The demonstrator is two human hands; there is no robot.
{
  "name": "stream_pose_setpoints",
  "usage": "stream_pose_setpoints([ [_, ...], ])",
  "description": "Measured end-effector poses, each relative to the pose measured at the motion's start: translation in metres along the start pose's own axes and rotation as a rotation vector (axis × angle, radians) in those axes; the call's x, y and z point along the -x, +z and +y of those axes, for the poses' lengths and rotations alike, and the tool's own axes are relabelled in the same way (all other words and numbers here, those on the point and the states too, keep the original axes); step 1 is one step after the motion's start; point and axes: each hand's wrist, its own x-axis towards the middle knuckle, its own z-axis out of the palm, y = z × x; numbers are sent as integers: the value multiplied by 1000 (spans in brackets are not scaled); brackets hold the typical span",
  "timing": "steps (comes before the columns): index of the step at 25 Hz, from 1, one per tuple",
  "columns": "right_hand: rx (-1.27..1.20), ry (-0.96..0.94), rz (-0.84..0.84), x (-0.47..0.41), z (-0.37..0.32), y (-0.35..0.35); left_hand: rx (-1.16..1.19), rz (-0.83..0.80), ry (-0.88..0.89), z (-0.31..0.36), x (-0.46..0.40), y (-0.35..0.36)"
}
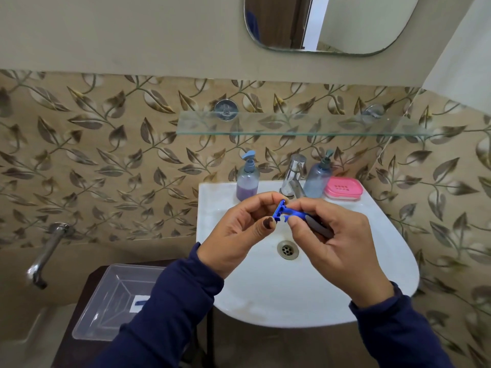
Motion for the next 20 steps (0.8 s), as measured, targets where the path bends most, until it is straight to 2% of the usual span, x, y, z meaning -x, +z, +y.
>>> stream_pose_setpoints([
  [8, -85, 136, -2, 0, 4, 11, 51, 65, -8, -6, 6, -8],
  [12, -202, 224, 3, -4, 5, 33, 62, 104, -4, -7, 13, -24],
  [17, -413, 365, -41, -8, 8, 77, 73, 214, -19, -18, 32, -60],
  [20, -496, 469, -102, -4, 10, 117, 56, 333, -34, -32, 55, -93],
])
